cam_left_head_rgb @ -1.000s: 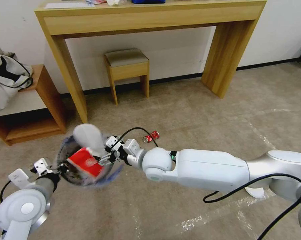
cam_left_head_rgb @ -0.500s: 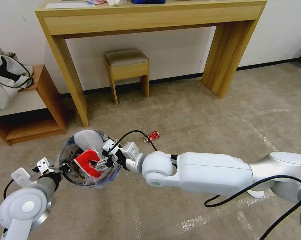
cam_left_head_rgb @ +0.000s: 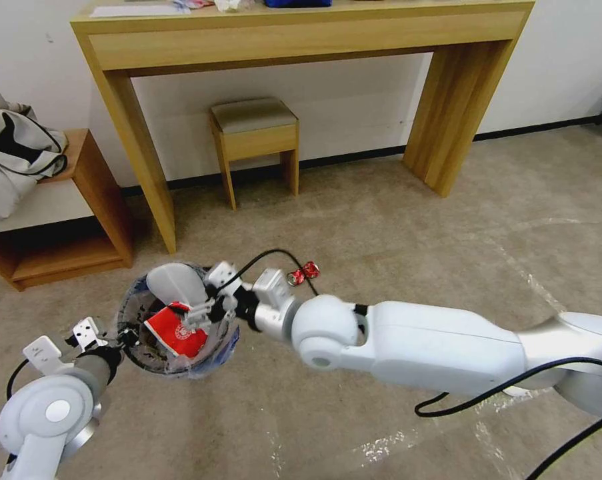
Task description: Pick up the trash bin and place the garbage on the floor into it.
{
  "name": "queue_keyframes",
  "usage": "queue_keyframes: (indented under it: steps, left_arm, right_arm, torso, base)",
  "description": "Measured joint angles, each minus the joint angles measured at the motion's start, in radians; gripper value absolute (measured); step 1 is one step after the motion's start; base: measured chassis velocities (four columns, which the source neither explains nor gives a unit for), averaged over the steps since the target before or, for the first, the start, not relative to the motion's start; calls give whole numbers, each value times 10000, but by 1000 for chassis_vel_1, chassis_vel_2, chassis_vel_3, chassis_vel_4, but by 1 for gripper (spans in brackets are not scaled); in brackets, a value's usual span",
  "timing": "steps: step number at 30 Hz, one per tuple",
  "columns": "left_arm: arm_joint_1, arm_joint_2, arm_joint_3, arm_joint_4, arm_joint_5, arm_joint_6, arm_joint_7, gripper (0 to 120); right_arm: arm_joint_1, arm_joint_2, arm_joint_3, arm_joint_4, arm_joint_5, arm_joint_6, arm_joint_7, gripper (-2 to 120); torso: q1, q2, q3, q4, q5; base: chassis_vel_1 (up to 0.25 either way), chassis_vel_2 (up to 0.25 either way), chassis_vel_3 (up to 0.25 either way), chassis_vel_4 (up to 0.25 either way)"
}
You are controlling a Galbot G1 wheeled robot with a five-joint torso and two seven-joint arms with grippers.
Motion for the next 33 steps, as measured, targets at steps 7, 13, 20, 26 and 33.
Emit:
queue_keyframes:
  steps: [7, 13, 20, 26, 33]
  left_arm:
    - [57, 23, -47, -14, 15, 1, 5, 0]
    - [90, 21, -53, -75, 41, 1, 12, 0]
    - [201, -13, -169, -314, 215, -9, 66, 0]
    - [330, -120, -280, -541, 455, -47, 160, 0]
    - [576, -184, -459, -830, 917, -136, 366, 0]
  right_arm:
    - [-380, -555, 1180, 485, 22, 265, -286, 100]
    - [-1128, -1012, 2734, 1142, 136, 662, -427, 99]
    - [-2355, -2266, 4688, 1343, -560, 1552, -576, 74]
    - [-4107, -2884, 6976, 1424, -980, 2032, -656, 54]
    - [-6682, -2701, 11132, 1751, -1580, 2297, -749, 25]
  torso:
    - [0, 0, 0, 0, 1]
    - [0, -1, 0, 3, 1]
    - [0, -2, 0, 2, 2]
    - [-1, -2, -1, 0, 3]
    - [0, -2, -1, 1, 3]
  base:
    - [0, 0, 0, 0]
    - [0, 0, 0, 0]
    - [0, 0, 0, 0]
    - [0, 0, 0, 0]
    - [0, 0, 0, 0]
